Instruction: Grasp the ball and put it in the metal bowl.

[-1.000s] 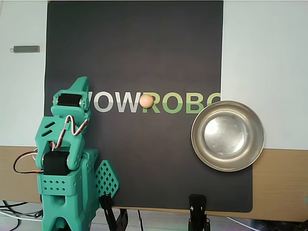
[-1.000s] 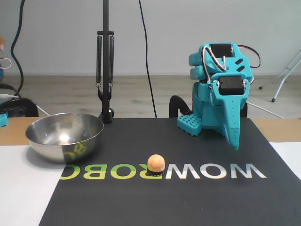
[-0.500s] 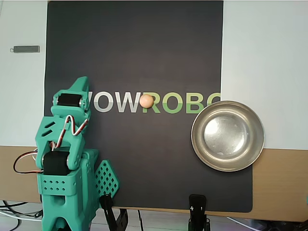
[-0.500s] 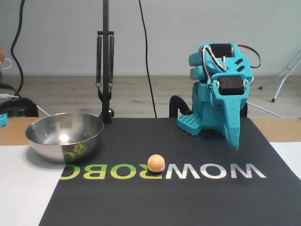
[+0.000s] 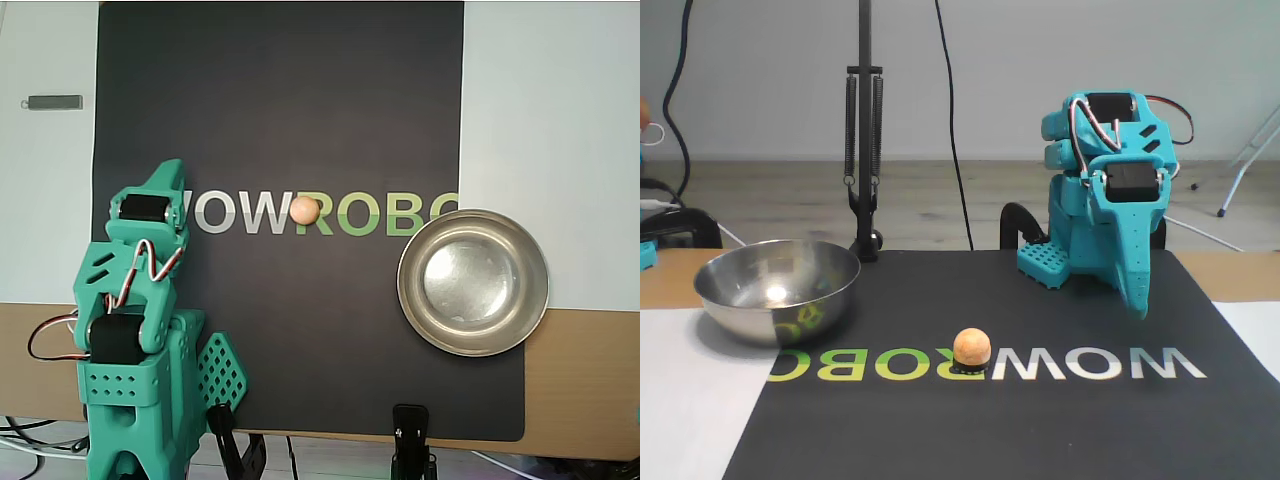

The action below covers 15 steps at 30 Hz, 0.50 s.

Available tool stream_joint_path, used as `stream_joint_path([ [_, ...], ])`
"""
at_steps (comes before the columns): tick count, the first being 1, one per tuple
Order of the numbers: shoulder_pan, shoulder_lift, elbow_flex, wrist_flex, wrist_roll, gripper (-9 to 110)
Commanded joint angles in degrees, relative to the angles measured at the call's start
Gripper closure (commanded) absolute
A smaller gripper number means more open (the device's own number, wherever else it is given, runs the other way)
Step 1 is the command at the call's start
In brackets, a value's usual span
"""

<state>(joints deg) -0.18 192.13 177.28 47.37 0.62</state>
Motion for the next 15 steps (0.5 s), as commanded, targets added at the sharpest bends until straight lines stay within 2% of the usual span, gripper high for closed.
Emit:
stream_joint_path([
  [1,0.09,2.99,1.76,0.00,-0.35,102],
  [7,0.26,0.79,-1.58,0.70,-0.35,102],
  [11,0.26,-7.29,-8.35,1.14,-0.35,102],
  [15,1.23,-17.31,-18.11,6.59,-0.35,102],
])
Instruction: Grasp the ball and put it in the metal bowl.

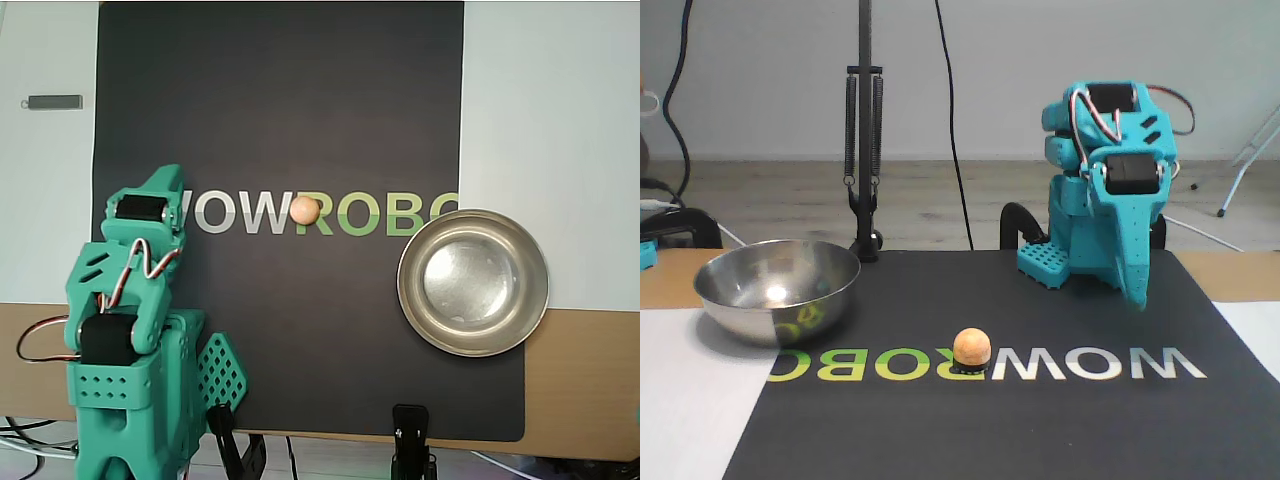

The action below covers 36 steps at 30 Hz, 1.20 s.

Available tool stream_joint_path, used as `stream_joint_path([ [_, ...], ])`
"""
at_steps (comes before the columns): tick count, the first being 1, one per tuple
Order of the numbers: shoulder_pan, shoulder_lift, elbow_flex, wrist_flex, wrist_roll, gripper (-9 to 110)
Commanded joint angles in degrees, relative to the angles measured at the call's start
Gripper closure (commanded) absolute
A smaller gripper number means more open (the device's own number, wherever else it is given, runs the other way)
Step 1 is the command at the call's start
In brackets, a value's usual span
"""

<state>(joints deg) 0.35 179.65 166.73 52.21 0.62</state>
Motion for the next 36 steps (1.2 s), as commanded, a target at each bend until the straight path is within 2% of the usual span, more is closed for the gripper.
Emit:
stream_joint_path([
  [1,0.88,-7.47,-10.46,3.34,-0.35,102],
  [22,0.88,-60.38,-73.04,43.77,-0.44,102],
  [28,0.44,-72.95,-79.63,43.77,-0.44,102],
  [36,0.97,-82.27,-79.89,39.99,-0.53,102],
])
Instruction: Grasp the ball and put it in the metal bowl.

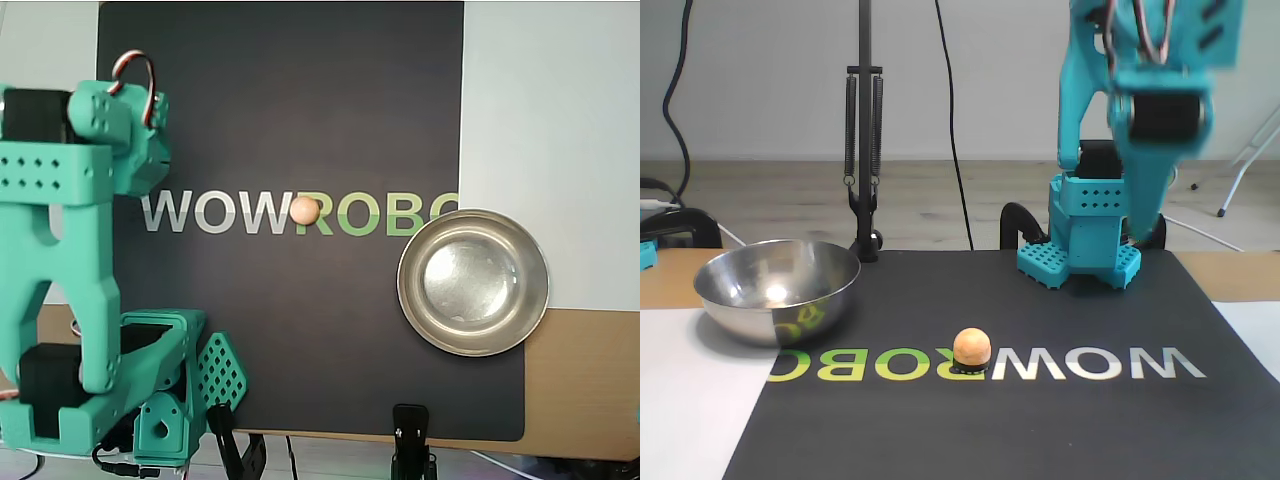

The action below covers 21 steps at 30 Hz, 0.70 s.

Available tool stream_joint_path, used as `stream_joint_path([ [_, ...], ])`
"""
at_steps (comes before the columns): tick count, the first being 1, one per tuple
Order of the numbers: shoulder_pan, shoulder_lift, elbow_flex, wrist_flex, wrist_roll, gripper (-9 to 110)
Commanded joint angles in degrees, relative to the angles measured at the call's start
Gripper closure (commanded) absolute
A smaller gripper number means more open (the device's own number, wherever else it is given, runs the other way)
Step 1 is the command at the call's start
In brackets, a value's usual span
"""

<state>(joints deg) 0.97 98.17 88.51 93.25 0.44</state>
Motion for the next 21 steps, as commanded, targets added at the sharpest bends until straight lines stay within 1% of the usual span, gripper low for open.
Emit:
stream_joint_path([
  [1,0.44,-1.14,-1.67,-1.32,-0.35,102],
  [4,1.67,-1.41,-1.67,-1.58,-0.97,102],
  [9,3.34,-1.23,-0.44,-1.05,-8.79,102],
  [14,5.98,-0.70,4.57,-4.39,-14.94,102],
  [21,8.53,-0.62,8.26,-8.17,-26.63,102],
])
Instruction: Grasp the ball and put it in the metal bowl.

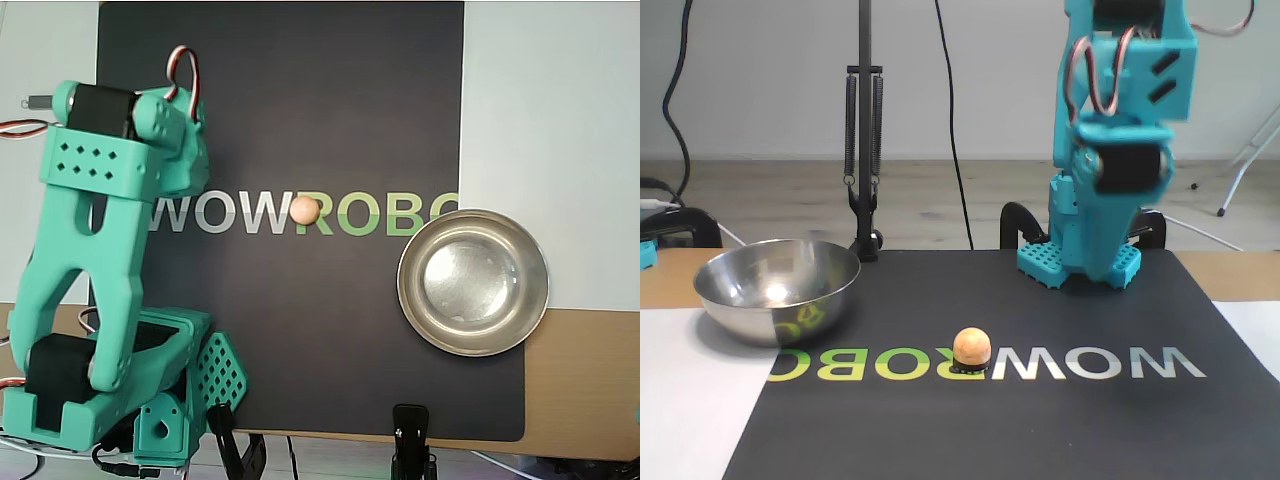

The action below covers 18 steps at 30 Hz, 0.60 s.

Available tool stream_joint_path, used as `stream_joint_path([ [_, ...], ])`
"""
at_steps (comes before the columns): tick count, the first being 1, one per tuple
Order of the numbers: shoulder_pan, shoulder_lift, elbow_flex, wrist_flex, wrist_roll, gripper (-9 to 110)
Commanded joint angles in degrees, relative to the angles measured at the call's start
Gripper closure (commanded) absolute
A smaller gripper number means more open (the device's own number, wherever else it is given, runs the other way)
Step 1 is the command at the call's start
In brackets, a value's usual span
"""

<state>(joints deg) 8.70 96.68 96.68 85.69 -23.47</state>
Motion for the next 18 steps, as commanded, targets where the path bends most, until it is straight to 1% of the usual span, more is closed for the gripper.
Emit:
stream_joint_path([
  [1,0.79,0.88,0.09,-0.62,-4.66,102],
  [6,0.79,0.97,0.09,-0.62,-12.74,102],
  [14,1.85,0.79,0.35,-0.62,-21.45,102],
  [18,1.85,0.79,3.16,-0.62,-26.46,102],
])
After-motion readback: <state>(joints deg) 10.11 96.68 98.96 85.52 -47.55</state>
